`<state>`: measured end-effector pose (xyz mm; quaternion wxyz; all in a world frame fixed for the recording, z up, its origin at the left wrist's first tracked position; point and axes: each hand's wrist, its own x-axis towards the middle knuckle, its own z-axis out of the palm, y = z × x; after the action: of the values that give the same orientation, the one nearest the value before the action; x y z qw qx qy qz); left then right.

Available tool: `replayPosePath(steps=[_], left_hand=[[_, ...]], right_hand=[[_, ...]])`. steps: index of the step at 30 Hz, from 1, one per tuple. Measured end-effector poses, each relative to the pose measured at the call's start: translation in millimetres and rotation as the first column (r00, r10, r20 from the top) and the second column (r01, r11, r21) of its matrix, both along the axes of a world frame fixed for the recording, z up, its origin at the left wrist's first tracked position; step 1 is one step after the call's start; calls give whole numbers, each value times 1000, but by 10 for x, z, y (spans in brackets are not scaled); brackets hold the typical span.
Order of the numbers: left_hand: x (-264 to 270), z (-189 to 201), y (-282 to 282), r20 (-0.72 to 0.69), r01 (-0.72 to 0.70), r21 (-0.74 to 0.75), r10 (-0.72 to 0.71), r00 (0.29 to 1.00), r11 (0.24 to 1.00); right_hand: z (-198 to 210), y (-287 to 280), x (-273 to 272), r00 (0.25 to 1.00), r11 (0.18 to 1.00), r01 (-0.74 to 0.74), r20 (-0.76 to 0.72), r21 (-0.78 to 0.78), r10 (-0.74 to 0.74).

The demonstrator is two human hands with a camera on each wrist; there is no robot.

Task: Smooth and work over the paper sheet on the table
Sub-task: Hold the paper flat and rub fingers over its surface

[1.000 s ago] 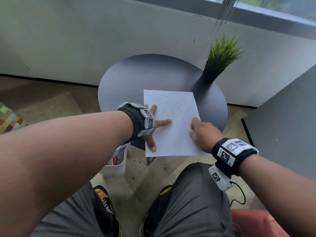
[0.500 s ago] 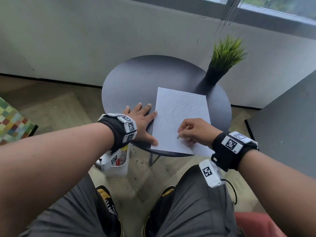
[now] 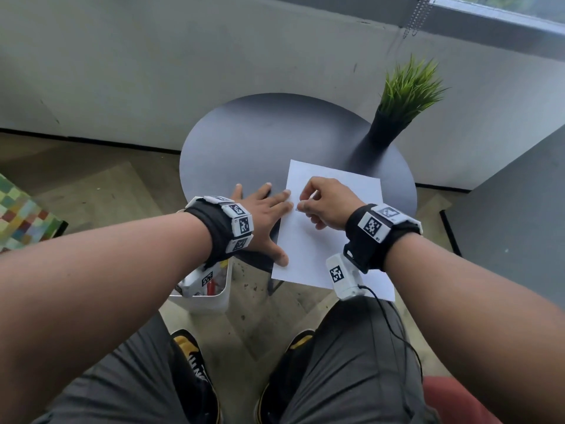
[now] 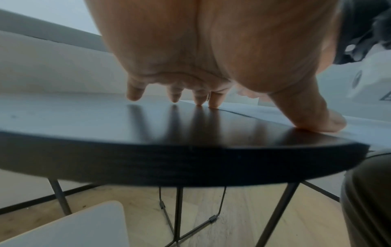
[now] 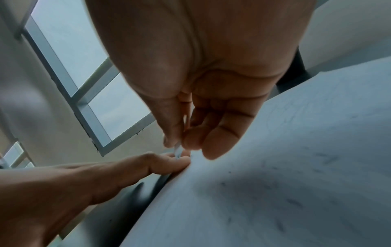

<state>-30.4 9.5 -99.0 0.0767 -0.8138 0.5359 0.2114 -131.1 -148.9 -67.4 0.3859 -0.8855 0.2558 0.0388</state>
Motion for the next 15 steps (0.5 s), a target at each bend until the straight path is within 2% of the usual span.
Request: replayPosePath(steps=[2, 4, 5, 8, 9, 11, 13, 14, 15], left_hand=[[-36, -25, 17, -3, 12, -16, -12, 1000, 1000], [-56, -50, 33, -19, -1, -24, 1, 1000, 1000], [-56, -56, 41, -27, -7, -26, 7, 1000, 1000], [-51, -45, 39, -41, -12, -34, 10, 999, 999], [-50, -36, 38, -38, -9, -26, 8, 999, 1000], [-53, -33, 29, -24, -2, -11, 2, 1000, 1000], [-55, -41, 24, -14, -1, -5, 1, 1000, 1000], [-56, -38, 25, -14, -3, -3, 3, 1000, 1000], [-57, -33, 23, -16, -3, -3, 3, 1000, 1000]], right_hand=[[-58, 7, 21, 999, 997, 2, -40, -77, -5], [-92, 56, -1, 991, 960, -91, -118, -263, 62], [-102, 106, -22, 981, 937, -167, -148, -305, 126], [-61, 251, -112, 884, 874, -444, -257, -196, 391], [-43, 238, -116, 869, 876, -458, -281, -150, 406], [-40, 113, -53, 932, 938, -307, -253, -164, 261], [-58, -1, 13, 981, 948, -113, -187, -297, 58], [-68, 18, 14, 985, 927, -97, -167, -361, 38], [-73, 79, 5, 981, 908, -158, -164, -389, 101]])
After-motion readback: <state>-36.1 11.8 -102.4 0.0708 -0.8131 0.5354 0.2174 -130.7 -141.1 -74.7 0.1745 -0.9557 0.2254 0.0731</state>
